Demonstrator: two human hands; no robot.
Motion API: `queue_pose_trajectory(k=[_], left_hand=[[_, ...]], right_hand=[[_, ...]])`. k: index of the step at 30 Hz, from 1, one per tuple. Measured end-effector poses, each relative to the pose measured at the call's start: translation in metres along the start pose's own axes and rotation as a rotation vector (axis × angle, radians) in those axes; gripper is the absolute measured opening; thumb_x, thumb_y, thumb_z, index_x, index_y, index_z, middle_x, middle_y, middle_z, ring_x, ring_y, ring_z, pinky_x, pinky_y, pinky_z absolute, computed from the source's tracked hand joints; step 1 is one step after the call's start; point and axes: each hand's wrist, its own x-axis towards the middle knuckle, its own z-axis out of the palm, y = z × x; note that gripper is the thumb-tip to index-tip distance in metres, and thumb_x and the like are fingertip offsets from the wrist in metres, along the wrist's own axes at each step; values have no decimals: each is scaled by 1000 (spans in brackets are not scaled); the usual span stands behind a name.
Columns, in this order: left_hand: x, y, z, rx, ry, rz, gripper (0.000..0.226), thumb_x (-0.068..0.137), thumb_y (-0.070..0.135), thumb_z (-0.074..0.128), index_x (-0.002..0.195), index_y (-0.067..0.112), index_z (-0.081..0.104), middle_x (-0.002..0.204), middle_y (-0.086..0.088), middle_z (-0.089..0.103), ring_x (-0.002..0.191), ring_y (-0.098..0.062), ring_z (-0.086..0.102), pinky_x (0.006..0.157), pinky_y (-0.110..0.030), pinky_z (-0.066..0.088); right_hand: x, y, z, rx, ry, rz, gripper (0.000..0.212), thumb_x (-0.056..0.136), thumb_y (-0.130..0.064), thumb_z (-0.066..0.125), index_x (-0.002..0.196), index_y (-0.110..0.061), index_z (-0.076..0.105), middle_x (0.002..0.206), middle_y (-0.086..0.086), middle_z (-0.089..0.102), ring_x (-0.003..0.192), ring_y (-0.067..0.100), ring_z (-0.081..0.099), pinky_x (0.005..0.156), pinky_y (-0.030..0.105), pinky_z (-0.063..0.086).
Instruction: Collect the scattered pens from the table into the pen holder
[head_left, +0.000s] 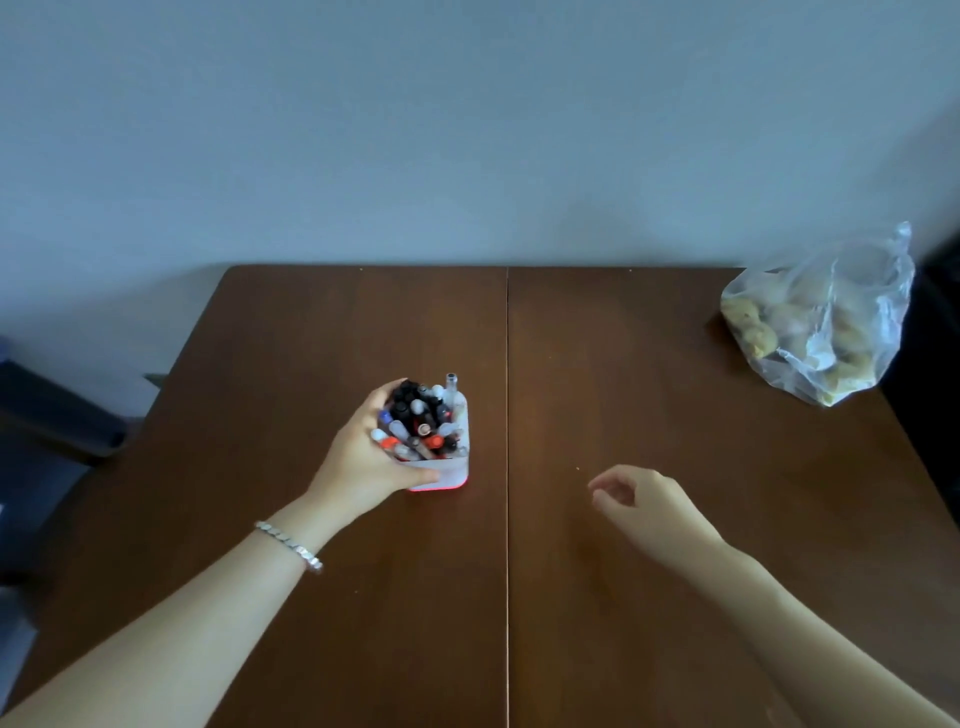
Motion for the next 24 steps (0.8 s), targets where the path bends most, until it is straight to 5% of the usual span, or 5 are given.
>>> queue_pose_trajectory(k=[11,15,18,20,24], left_hand=[[-13,-22,-22,-34,-106,-34,91,59,-1,82,129,32,35,116,15,56,109,-7,56,93,-27,48],[-28,-16,-21,-63,-60,-86,110,67,-9,74,145,30,7,144,4,29,130,-15,39,99,-30,39],[-51,1,-9,43,108,-61,108,68,-11,67,146,19,0,156,-5,-2,144,-21,8,114,-37,21],[-67,15,2,172,203,90,94,69,-8,62,145,8,10,155,-14,4,144,-25,6,116,-36,12],[-93,62,18,319,94,269,51,76,0,56,125,11,50,130,-5,46,124,-23,43,106,-34,35]], right_hand=[[-38,-10,13,-128,-45,79,18,86,-27,51,95,-29,66,89,-8,63,89,13,61,81,30,51],[-50,-16,12,-174,-54,90,22,85,-25,48,98,-27,66,92,-7,62,87,14,62,79,29,52],[-59,-21,13,-274,-115,96,25,86,-26,45,102,-26,64,106,-4,66,90,17,62,73,25,48],[-64,-24,14,-344,-174,101,25,87,-26,44,104,-25,62,115,-3,63,93,19,61,76,27,47],[-78,-38,3,-502,-271,75,29,87,-24,47,113,-21,60,122,3,61,106,23,61,84,29,47]])
